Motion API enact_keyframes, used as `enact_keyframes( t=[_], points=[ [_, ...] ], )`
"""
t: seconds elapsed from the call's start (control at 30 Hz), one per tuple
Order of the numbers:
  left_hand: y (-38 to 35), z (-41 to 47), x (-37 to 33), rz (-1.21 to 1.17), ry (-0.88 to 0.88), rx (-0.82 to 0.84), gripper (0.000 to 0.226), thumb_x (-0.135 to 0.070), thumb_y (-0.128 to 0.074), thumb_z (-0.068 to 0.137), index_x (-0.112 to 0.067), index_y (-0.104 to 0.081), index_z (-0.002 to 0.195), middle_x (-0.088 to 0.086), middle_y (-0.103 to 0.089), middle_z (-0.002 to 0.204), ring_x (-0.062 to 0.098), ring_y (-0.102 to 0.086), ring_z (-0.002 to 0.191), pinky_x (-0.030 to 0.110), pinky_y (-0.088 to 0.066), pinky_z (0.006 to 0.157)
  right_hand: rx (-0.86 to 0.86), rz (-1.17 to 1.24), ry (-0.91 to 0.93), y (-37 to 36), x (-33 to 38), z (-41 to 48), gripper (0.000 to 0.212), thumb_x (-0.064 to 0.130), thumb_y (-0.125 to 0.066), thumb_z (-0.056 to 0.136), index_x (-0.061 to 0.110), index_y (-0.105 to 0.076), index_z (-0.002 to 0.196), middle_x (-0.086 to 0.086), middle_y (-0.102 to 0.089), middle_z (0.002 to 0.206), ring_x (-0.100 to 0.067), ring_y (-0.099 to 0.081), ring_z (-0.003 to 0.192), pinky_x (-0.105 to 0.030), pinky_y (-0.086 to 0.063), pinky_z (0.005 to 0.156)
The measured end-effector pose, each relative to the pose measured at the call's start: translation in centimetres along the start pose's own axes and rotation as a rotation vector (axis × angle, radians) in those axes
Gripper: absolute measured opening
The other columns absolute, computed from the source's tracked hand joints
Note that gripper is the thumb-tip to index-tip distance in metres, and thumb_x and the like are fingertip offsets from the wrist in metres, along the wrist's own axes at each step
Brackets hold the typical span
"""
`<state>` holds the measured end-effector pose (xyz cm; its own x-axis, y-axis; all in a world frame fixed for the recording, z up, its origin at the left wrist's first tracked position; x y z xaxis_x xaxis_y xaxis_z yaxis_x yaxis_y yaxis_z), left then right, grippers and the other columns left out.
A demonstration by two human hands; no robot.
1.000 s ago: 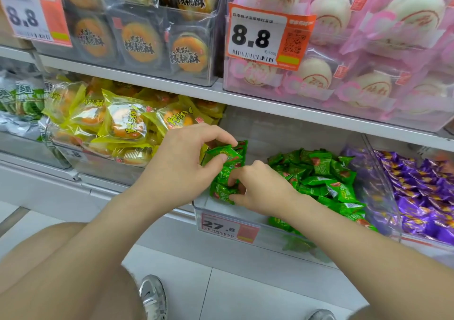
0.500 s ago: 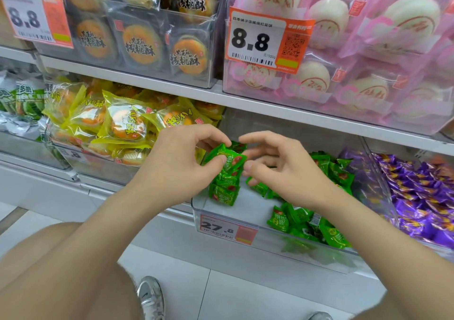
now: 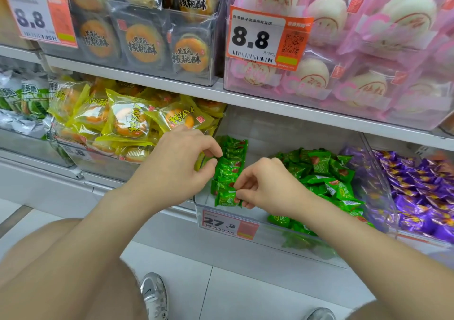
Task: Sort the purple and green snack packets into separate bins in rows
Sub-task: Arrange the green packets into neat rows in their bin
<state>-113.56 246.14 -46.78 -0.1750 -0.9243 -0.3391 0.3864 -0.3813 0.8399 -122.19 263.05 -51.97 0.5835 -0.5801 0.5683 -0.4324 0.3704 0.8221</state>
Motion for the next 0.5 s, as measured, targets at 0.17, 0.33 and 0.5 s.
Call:
enact_keyframes(
  t=[0.17,0.33,0.5],
  points=[
    [-0.2,-0.1,-0.3,0.011,0.007,0.023,0.023,-0.042,-0.054,0.090,-0.039,-0.074,0.104,-0.018,-0.068,0.092,0.014,-0.052,0.094,0.046,-0.049,0.090,-0.034,-0.219,0.065,-1.8,0.4,1.4,0.004,0.021,-0.078,0.083,0.021,-0.077,0.080,0.010,-0.073,0.064,-0.007,-0.070,0.068,-0.027,-0.058,0.085],
    [-0.3,0.0,-0.1,0.010,0.008,0.025,0.018,-0.038,-0.059,0.093,-0.039,-0.073,0.104,-0.018,-0.067,0.091,0.013,-0.051,0.094,0.046,-0.048,0.090,-0.036,-0.278,0.101,-2.2,0.8,2.0,0.007,0.029,-0.077,0.084,0.022,-0.078,0.083,0.008,-0.073,0.069,-0.008,-0.067,0.072,-0.033,-0.060,0.080],
    [-0.3,0.0,-0.1,0.018,0.000,0.025,0.021,-0.041,-0.055,0.092,-0.039,-0.073,0.103,-0.019,-0.066,0.090,0.012,-0.048,0.092,0.046,-0.048,0.088,-0.046,-0.317,0.126,-2.3,1.1,1.9,0.009,0.028,-0.074,0.085,0.021,-0.079,0.087,0.007,-0.072,0.070,-0.011,-0.066,0.072,-0.035,-0.061,0.076]
  ],
)
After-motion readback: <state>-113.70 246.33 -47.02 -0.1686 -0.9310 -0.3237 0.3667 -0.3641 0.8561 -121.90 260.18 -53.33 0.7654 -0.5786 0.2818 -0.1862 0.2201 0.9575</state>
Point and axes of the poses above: each hand's wrist, its own z-axis towards the middle knuckle, its own y-axis out of the back of the hand, x = y × z, the point moved 5 cm from there along z, towards the middle knuckle
